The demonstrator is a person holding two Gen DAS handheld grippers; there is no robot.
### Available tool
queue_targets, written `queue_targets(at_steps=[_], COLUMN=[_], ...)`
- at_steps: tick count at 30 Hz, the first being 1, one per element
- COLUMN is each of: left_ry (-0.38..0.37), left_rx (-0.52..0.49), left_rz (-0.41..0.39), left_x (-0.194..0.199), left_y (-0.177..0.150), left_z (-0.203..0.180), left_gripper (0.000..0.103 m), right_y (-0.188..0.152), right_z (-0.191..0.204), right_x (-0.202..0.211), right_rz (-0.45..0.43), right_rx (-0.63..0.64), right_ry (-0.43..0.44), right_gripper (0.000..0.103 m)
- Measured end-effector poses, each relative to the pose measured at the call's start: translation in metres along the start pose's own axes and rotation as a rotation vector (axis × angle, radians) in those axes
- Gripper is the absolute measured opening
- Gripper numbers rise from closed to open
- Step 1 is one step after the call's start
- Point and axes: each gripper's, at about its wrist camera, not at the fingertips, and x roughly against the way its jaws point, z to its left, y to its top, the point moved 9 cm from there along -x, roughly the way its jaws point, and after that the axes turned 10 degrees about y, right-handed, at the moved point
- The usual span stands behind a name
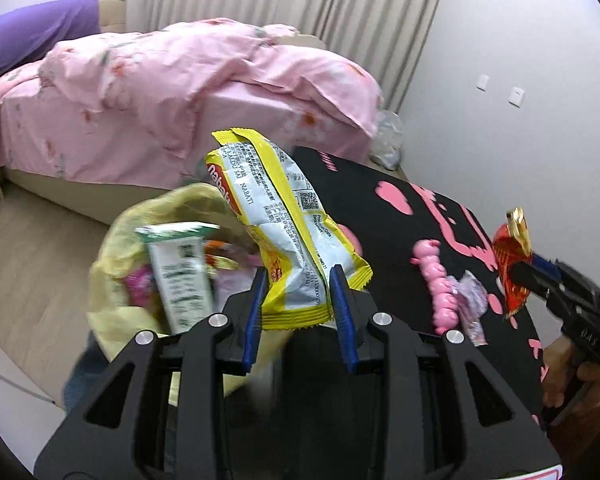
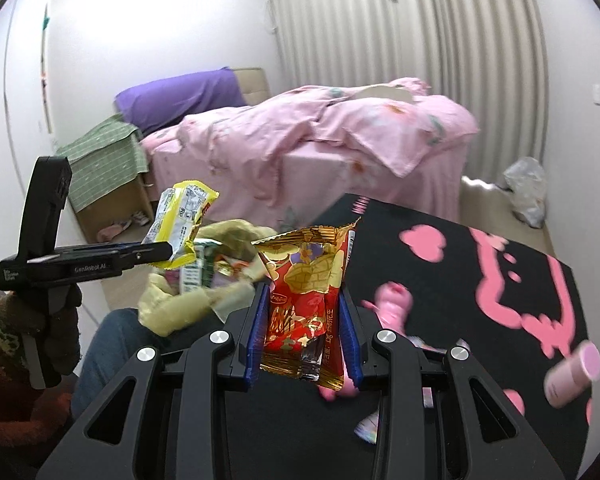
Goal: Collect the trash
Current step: 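Carry both wrappers over the yellow bag and open both tools to drop them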
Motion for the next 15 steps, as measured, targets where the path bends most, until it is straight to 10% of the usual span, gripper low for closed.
queue_targets(at_steps=[15], left_ry=[0.073], left_rx=[0.132], left_rz=[0.029], left_x=[-0.031], left_y=[-0.004], left_z=[0.099], left_gripper=[0.031], right_y=[0.053], right_z=[0.059], right_x=[-0.165], right_rz=[0.147], right_rx=[0.055], right_ry=[0.177], right_gripper=[0.032])
